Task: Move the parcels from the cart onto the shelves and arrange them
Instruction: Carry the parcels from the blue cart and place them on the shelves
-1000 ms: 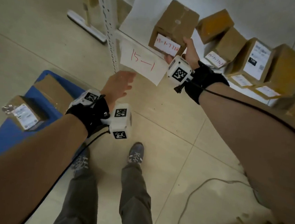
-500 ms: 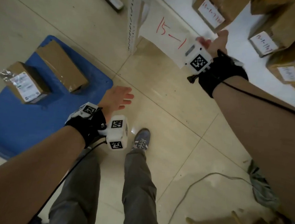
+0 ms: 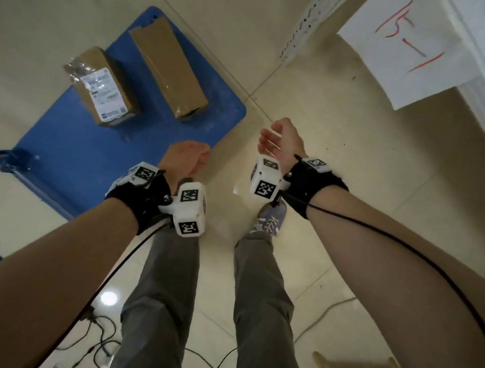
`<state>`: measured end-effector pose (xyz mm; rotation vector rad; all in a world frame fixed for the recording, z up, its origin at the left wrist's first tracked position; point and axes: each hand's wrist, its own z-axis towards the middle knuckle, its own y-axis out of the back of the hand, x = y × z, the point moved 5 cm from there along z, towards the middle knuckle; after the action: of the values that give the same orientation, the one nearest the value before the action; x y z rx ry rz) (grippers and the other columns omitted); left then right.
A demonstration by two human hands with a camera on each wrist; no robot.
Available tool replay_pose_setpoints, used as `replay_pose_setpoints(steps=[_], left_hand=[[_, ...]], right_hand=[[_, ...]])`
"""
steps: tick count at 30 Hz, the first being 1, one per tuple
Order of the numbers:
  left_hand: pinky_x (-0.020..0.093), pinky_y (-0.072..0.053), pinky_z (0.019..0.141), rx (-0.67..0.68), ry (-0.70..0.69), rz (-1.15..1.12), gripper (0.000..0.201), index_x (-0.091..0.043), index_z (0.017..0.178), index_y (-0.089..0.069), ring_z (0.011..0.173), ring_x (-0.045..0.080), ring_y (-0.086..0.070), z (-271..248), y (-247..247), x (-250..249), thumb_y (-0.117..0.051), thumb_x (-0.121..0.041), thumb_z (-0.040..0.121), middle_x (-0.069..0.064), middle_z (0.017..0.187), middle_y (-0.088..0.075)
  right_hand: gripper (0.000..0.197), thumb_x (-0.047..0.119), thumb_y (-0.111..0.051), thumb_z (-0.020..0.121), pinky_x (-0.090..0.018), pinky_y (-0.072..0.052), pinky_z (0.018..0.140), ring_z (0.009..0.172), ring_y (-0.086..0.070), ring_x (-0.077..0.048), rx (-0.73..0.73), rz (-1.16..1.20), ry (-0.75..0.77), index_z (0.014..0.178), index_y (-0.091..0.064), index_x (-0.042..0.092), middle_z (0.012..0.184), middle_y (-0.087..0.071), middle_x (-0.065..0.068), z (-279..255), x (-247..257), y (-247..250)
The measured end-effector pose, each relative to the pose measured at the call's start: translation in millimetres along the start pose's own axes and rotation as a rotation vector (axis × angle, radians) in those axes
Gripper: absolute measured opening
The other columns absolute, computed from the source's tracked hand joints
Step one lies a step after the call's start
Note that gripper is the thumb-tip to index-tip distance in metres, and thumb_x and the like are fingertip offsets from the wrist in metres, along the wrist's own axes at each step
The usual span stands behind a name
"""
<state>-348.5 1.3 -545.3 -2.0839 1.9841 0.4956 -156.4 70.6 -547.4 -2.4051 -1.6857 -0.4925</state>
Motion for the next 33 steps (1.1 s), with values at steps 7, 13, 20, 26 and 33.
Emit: replay_pose_setpoints(steps=[7, 13, 20, 26, 33], left_hand=[[0.036, -0.046, 0.083, -0.152, 0.034, 0.015, 0.010, -0.015, 0.104, -0.058, 0.099, 0.025, -0.056, 27.3, 101.8, 25.8, -0.053, -0.023, 0.099, 0.007, 0.110, -0.058], [0.034, -0.042, 0.068, -0.271, 0.046, -0.007, 0.011, -0.013, 0.090, -0.054, 0.081, 0.025, -0.049, 62.3, 173.1, 28.2, -0.061, -0.018, 0.095, 0.008, 0.087, -0.051], [0.026, -0.050, 0.055, -0.394, 0.067, -0.037, 0.048, -0.003, 0.124, -0.055, 0.083, 0.021, -0.061, 110.5, 236.4, 28.5, -0.072, -0.024, 0.084, 0.012, 0.106, -0.061], [0.032, -0.045, 0.098, -0.553, 0.123, -0.068, 0.069, -0.007, 0.141, -0.037, 0.126, 0.023, -0.046, 141.7, 266.6, 45.9, -0.071, -0.028, 0.085, 0.012, 0.143, -0.037], [0.023, -0.036, 0.080, -0.373, 0.153, -0.235, 0.074, -0.005, 0.151, -0.011, 0.122, 0.022, -0.046, 179.8, 265.3, 73.7, -0.058, -0.024, 0.096, 0.005, 0.135, -0.038]], right_hand=[[0.009, 0.017, -0.055, 0.096, -0.028, -0.051, 0.058, 0.066, -0.058, -0.019, 0.095, -0.136, -0.084, 0.097, -0.056, 0.008, 0.084, -0.065, -0.009, 8.8, -54.1, -80.5], [0.011, 0.016, -0.053, 0.100, -0.032, -0.054, 0.067, 0.071, -0.060, -0.023, 0.190, -0.213, -0.144, 0.092, -0.054, 0.009, 0.093, -0.066, -0.014, 18.6, -78.7, -153.5], [0.023, 0.023, -0.054, 0.103, -0.045, -0.050, 0.105, 0.118, -0.061, -0.029, 0.311, -0.352, -0.169, 0.122, -0.056, 0.009, 0.137, -0.059, -0.012, 38.3, -104.2, -225.4], [0.045, 0.027, -0.050, 0.105, -0.044, -0.047, 0.109, 0.135, -0.049, -0.024, 0.367, -0.449, -0.142, 0.148, -0.041, 0.017, 0.154, -0.040, 0.000, 54.0, -133.7, -276.0], [0.049, 0.022, -0.046, 0.105, -0.045, -0.036, 0.116, 0.147, -0.031, -0.021, 0.390, -0.517, -0.135, 0.153, -0.035, 0.020, 0.160, -0.029, 0.000, 75.0, -156.9, -305.9]])
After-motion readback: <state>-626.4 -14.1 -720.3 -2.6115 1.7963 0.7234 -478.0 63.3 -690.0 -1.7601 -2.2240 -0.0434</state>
